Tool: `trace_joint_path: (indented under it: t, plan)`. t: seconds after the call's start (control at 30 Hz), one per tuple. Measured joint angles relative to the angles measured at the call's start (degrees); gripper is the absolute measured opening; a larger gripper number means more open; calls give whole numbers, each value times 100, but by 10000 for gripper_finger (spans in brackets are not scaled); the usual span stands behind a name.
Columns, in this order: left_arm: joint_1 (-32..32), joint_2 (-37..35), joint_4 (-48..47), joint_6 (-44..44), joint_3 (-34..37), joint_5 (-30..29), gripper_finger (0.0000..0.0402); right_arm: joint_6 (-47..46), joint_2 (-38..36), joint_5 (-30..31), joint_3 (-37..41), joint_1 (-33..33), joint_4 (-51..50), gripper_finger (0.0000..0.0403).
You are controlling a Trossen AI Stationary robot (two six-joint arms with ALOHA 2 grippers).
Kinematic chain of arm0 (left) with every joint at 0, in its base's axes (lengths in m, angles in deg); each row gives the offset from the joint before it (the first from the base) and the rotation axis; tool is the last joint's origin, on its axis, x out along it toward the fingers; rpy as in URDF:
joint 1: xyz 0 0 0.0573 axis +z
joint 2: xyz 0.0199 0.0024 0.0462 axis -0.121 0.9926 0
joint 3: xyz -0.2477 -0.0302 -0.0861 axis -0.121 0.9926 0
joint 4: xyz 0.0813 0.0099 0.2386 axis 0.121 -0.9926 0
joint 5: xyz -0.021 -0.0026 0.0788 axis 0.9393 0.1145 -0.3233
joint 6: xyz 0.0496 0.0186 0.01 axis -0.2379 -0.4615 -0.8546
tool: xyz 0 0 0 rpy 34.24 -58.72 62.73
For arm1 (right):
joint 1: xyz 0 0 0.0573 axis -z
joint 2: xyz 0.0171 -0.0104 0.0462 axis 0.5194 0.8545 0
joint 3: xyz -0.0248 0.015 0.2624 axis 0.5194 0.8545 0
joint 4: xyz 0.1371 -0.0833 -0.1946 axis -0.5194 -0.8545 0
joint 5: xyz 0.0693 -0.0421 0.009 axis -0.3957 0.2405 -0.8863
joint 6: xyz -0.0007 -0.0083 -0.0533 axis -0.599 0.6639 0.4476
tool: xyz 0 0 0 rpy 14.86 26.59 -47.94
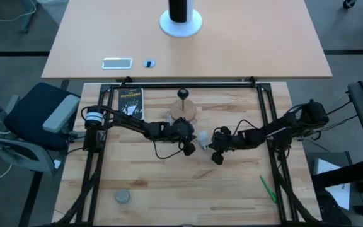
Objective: Screw lightbulb
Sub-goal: Insert the lightbulb into the black lamp
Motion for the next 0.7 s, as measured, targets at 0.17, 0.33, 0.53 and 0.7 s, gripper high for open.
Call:
trace_joint_path:
  t: [0.17, 0.33, 0.53, 0.7]
  plan:
    - [-28, -132, -642, 350, -2, 490, 0, -362, -16, 247, 3, 0, -377, 0]
    - [-36, -82, -522, 245, 9, 373, 0, -118, 285, 300, -33, 39, 184, 0]
    - [77, -58, 88, -184, -55, 124, 0, 333, 740, -122, -474, 3, 526, 0]
    - [111, -312, -688, -117, -44, 131, 0, 330, 880, -135, -644, -26, 197, 0]
